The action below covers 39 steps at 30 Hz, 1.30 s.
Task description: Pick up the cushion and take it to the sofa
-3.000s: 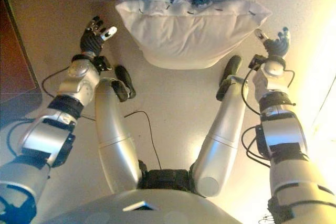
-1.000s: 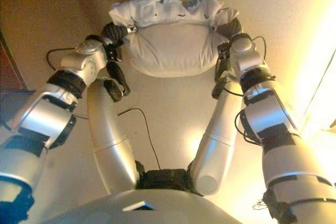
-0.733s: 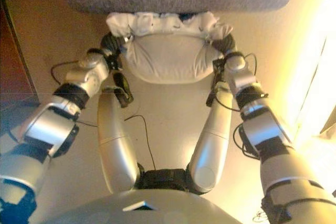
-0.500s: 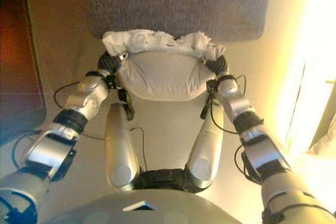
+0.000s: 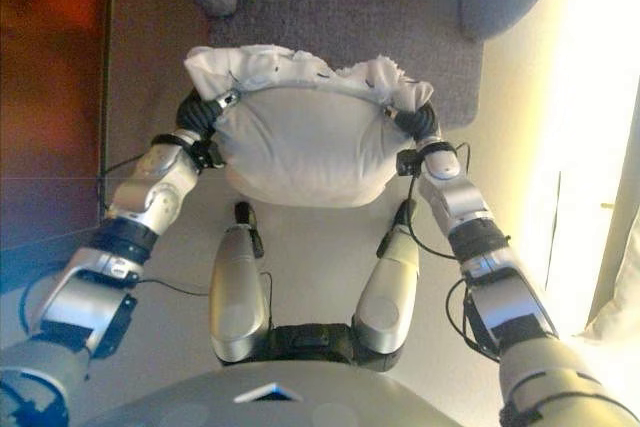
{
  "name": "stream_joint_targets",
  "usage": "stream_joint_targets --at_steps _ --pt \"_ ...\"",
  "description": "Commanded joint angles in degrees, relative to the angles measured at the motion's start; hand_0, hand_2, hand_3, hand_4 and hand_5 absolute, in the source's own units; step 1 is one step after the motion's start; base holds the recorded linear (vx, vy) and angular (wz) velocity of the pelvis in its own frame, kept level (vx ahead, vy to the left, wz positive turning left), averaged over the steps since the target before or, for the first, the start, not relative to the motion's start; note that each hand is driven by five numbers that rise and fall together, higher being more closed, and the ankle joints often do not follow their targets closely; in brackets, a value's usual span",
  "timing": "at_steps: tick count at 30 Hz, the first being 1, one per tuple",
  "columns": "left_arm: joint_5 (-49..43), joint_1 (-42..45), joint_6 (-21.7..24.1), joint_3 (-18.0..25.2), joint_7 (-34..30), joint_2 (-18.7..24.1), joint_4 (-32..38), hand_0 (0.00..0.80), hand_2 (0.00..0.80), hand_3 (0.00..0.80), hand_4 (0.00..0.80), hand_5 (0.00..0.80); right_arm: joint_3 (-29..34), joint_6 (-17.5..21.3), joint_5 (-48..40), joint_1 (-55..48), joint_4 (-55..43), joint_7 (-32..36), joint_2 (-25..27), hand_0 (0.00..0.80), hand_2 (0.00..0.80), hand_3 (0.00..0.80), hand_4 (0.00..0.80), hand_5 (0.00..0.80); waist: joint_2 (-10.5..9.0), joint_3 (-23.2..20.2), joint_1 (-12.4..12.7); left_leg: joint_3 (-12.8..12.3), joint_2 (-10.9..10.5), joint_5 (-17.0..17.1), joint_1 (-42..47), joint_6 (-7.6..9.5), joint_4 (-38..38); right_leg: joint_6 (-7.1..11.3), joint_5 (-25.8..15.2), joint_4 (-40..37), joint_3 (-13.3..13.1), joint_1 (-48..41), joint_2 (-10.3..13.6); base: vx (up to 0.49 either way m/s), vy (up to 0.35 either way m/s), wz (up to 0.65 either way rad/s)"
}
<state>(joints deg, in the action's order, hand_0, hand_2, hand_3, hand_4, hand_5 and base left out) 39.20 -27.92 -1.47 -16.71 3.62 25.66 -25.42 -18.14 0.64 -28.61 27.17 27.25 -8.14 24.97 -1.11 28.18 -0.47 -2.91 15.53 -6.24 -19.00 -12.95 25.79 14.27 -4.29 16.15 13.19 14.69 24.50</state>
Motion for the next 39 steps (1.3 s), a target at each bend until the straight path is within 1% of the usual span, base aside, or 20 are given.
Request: stream_joint_targets --at_steps 1,5,10,11,12,14,17,18,20,22,24,26,28,30,32,33,35,36,38,39 --pt "-6.1 1.5 9.2 -0.5 2.7 -4.5 5.9 0.800 0.800 0.800 0.800 0.800 1.3 8.5 -0.7 -4.5 -3.9 -1.9 -4.2 0.800 0.800 0.800 0.800 0.800 -0.49 -16.0 1.2 -2.8 -0.8 5.0 3.7 3.26 -8.5 0.04 -3.1 -5.3 -0.6 -2.8 1.2 0.202 -0.001 0.13" --pt "-6.8 6.0 8.6 0.6 5.3 -5.1 6.5 0.800 0.800 0.800 0.800 0.800 0.5 7.1 1.1 -7.0 -6.4 -2.0 -5.5 0.800 0.800 0.800 0.800 0.800 -0.21 -19.8 1.6 -0.7 -1.7 4.9 9.8 3.79 -12.3 0.39 -2.7 -8.2 -2.4 -7.2 -0.4 0.198 0.034 0.13" --pt "-5.0 11.5 9.0 3.9 5.3 -4.3 9.0 0.800 0.800 0.800 0.800 0.800 1.0 5.0 -0.7 -8.3 -9.8 0.5 -5.4 0.800 0.800 0.800 0.800 0.800 -0.08 -22.7 2.6 3.7 -4.6 3.3 15.5 4.74 -15.6 0.37 -2.7 -11.2 -5.4 -11.5 -2.0 0.148 0.080 -0.30" --pt "-4.8 11.6 9.0 4.3 5.4 -4.1 9.2 0.800 0.800 0.800 0.800 0.800 1.2 4.7 -1.5 -8.1 -9.8 0.8 -5.6 0.800 0.800 0.800 0.800 0.800 0.05 -23.1 2.5 3.1 -4.5 3.3 16.4 4.87 -16.4 0.33 -2.7 -11.3 -5.5 -12.1 -2.1 0.064 0.092 -0.48" --pt "-4.9 11.3 9.2 4.5 5.3 -4.1 8.9 0.800 0.800 0.800 0.800 0.800 1.5 4.9 -1.8 -8.2 -9.6 1.2 -5.7 0.800 0.800 0.800 0.800 0.800 0.10 -23.4 2.2 1.7 -4.3 3.6 17.0 4.84 -16.6 0.27 -2.6 -11.3 -5.1 -12.6 -2.0 0.035 0.092 -0.34" --pt "-5.4 10.1 9.3 4.0 5.8 -4.3 8.2 0.800 0.800 0.800 0.800 0.800 2.1 5.6 -1.4 -8.8 -9.3 1.2 -5.6 0.800 0.800 0.800 0.800 0.800 -0.01 -24.2 1.7 -0.9 -4.1 3.8 17.5 4.56 -16.2 0.16 -3.3 -11.6 -3.4 -13.7 -1.2 0.001 0.073 -0.14" --pt "-5.7 6.5 8.2 1.9 4.2 -5.0 7.8 0.800 0.800 0.800 0.800 0.800 3.3 6.0 -1.3 -9.4 -9.7 -1.4 -4.5 0.800 0.800 0.800 0.800 0.800 -0.41 -24.9 0.0 -7.7 -3.7 3.8 18.1 4.22 -14.6 0.18 -6.1 -10.2 -0.4 -15.3 0.8 0.016 0.083 0.09" --pt "-5.2 5.2 7.9 1.3 3.7 -5.3 7.3 0.800 0.800 0.800 0.800 0.800 3.7 5.8 -1.6 -9.1 -9.2 -2.5 -4.5 0.800 0.800 0.800 0.800 0.800 -0.43 -25.0 -0.2 -8.3 -3.8 3.8 18.6 4.33 -14.7 0.39 -6.4 -10.0 0.4 -15.8 1.2 0.040 0.118 0.57" --pt "-5.5 3.5 7.4 0.3 4.3 -6.2 6.5 0.800 0.800 0.800 0.800 0.800 4.3 4.6 -3.3 -7.8 -7.5 -4.0 -5.0 0.800 0.800 0.800 0.800 0.800 -0.61 -25.3 -0.2 -7.8 -4.9 2.7 19.6 4.99 -14.9 0.59 -8.1 -8.8 0.8 -15.9 2.4 0.005 0.142 0.75" --pt "-6.0 2.4 6.5 -0.3 5.1 -6.4 6.4 0.800 0.800 0.800 0.800 0.800 4.9 3.6 -3.0 -6.7 -6.6 -5.8 -5.5 0.800 0.800 0.800 0.800 0.800 -0.75 -25.3 -0.3 -7.9 -6.2 1.3 20.4 5.85 -14.4 0.72 -11.0 -7.4 -0.1 -14.9 3.7 -0.012 0.130 0.21" --pt "-6.7 1.5 5.0 -0.7 5.4 -6.2 6.5 0.800 0.800 0.800 0.800 0.800 5.6 3.0 -2.6 -6.1 -5.5 -7.2 -5.8 0.800 0.800 0.800 0.800 0.800 -0.71 -25.3 -0.5 -8.8 -7.2 0.3 20.8 6.59 -13.9 0.73 -14.4 -6.8 -0.6 -13.7 5.0 -0.024 0.114 0.04" --pt "-7.3 0.9 4.3 -1.1 5.0 -5.7 6.1 0.800 0.800 0.800 0.800 0.800 5.9 3.1 -2.8 -5.4 -4.3 -7.7 -5.9 0.800 0.800 0.800 0.800 0.800 -0.38 -25.3 -0.4 -9.1 -7.9 0.0 20.8 7.21 -13.9 0.73 -16.2 -5.1 -1.1 -12.8 5.3 -0.016 0.150 0.06" --pt "-7.7 0.4 3.5 -1.4 4.8 -5.0 5.2 0.800 0.800 0.800 0.800 0.800 6.1 3.0 -3.9 -4.3 -2.6 -7.4 -5.9 0.800 0.800 0.800 0.800 0.800 0.17 -25.3 0.1 -9.5 -9.0 0.0 20.6 8.30 -14.3 0.73 -16.3 -0.7 -1.4 -11.9 4.8 -0.006 0.228 -0.03" --pt "-8.0 0.6 2.9 -1.5 5.4 -4.6 4.2 0.800 0.800 0.800 0.800 0.800 6.0 2.4 -4.7 -4.3 -2.5 -7.2 -6.0 0.800 0.800 0.800 0.800 0.800 0.86 -25.3 0.2 -9.9 -10.0 0.7 20.7 9.59 -15.6 0.04 -14.5 4.4 -2.8 -10.8 2.8 0.010 0.274 -0.13" --pt "-8.8 1.1 3.0 -1.8 6.2 -4.8 3.1 0.800 0.800 0.800 0.800 0.800 5.3 3.0 -4.7 -5.3 -2.8 -6.7 -5.9 0.800 0.800 0.800 0.800 0.800 0.99 -25.5 -0.2 -10.2 -10.8 1.7 21.1 10.33 -17.4 -0.92 -11.9 5.6 -2.9 -10.6 -0.3 0.051 0.211 -0.12" --pt "-8.9 1.2 3.3 -2.0 6.2 -4.9 2.7 0.800 0.800 0.800 0.800 0.800 5.2 3.3 -4.8 -5.6 -2.8 -6.6 -5.9 0.800 0.800 0.800 0.800 0.800 0.92 -25.6 -0.4 -10.3 -11.0 1.8 21.2 10.47 -17.7 -1.14 -11.2 5.5 -2.9 -10.7 -1.2 0.116 0.122 -0.05" --pt "-8.7 1.5 4.4 -1.9 6.2 -5.3 1.4 0.800 0.800 0.800 0.800 0.800 4.6 4.4 -6.1 -5.7 -1.2 -6.0 -5.5 0.800 0.800 0.800 0.800 0.800 0.33 -25.8 -1.2 -9.6 -11.9 1.9 22.1 10.69 -18.1 -2.06 -9.1 2.9 -3.9 -10.9 -5.1 0.183 0.066 -0.07" --pt "-8.3 1.7 4.6 -1.7 6.1 -5.5 1.2 0.800 0.800 0.800 0.800 0.800 4.6 4.5 -6.5 -5.6 -0.8 -5.7 -5.3 0.800 0.800 0.800 0.800 0.800 0.08 -25.9 -1.6 -9.4 -12.2 1.7 22.6 10.66 -18.2 -2.36 -8.3 1.5 -4.3 -11.1 -6.4 0.276 0.026 -0.08" --pt "-7.7 2.6 4.6 -0.9 5.6 -6.1 1.2 0.800 0.800 0.800 0.800 0.800 4.8 4.2 -7.2 -5.8 -0.4 -4.7 -4.5 0.800 0.800 0.800 0.800 0.800 -0.83 -26.2 -3.1 -8.6 -13.4 1.1 24.0 10.62 -18.9 -3.08 -5.9 -4.9 -6.3 -10.5 -10.6 0.362 -0.006 0.00" --pt "-7.9 3.1 4.6 -0.6 5.3 -6.3 1.5 0.800 0.800 0.800 0.800 0.800 4.9 4.1 -7.3 -6.0 -0.6 -4.0 -4.1 0.800 0.800 0.800 0.800 0.800 -1.15 -26.2 -4.0 -7.8 -14.1 0.6 24.8 10.74 -19.4 -3.11 -5.8 -8.1 -7.7 -9.3 -12.3 0.382 -0.018 0.00"
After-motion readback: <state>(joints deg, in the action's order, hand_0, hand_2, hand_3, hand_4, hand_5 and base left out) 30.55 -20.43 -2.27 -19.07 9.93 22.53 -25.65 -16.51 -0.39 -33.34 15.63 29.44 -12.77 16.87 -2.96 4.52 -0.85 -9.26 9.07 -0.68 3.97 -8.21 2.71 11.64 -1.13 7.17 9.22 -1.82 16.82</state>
